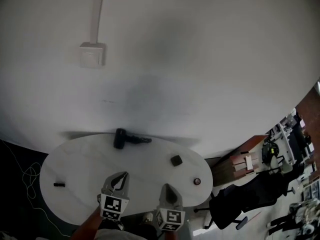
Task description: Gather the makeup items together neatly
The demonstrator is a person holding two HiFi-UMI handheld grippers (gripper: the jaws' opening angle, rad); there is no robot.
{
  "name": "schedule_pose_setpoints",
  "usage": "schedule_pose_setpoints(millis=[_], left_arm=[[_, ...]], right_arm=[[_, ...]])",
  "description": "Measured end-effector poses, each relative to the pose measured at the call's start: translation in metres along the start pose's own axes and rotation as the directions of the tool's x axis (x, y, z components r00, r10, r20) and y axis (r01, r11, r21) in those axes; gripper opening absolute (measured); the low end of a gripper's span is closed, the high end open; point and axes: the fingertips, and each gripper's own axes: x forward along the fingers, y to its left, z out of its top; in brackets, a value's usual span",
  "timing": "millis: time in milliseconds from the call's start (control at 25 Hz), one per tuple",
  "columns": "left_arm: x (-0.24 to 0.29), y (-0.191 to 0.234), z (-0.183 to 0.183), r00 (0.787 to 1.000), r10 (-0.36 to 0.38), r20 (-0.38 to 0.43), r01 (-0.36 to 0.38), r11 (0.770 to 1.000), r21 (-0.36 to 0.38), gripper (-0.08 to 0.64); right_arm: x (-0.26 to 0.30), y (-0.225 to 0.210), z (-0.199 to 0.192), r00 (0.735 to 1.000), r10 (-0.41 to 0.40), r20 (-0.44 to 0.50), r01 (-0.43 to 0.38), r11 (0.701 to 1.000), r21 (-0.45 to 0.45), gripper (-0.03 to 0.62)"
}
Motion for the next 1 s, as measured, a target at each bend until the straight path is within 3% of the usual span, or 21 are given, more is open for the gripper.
schedule_pose_setpoints(millis=[200, 400, 720, 1000], left_arm=[[0.049, -0.059, 0.009, 0.993, -0.117, -0.008, 0.117, 0.993, 0.028, 0.015], [0.095, -0.116, 0.010, 0.983, -0.181, -0.037, 0.182, 0.982, 0.042, 0.015], [0.173, -0.181, -0.004, 0.973, -0.211, -0.094, 0.216, 0.975, 0.045, 0.017], [0.233, -0.211, -0.029, 0.965, -0.213, -0.152, 0.223, 0.974, 0.045, 0.017]], right_arm=[[-0.014, -0.067, -0.009, 0.994, -0.110, -0.021, 0.110, 0.993, 0.033, 0.005], [-0.019, -0.134, -0.016, 0.986, -0.164, -0.033, 0.166, 0.984, 0.060, 0.005], [0.000, -0.218, -0.052, 0.980, -0.163, -0.113, 0.173, 0.981, 0.088, 0.005], [0.032, -0.261, -0.076, 0.980, -0.115, -0.161, 0.136, 0.983, 0.124, 0.005]])
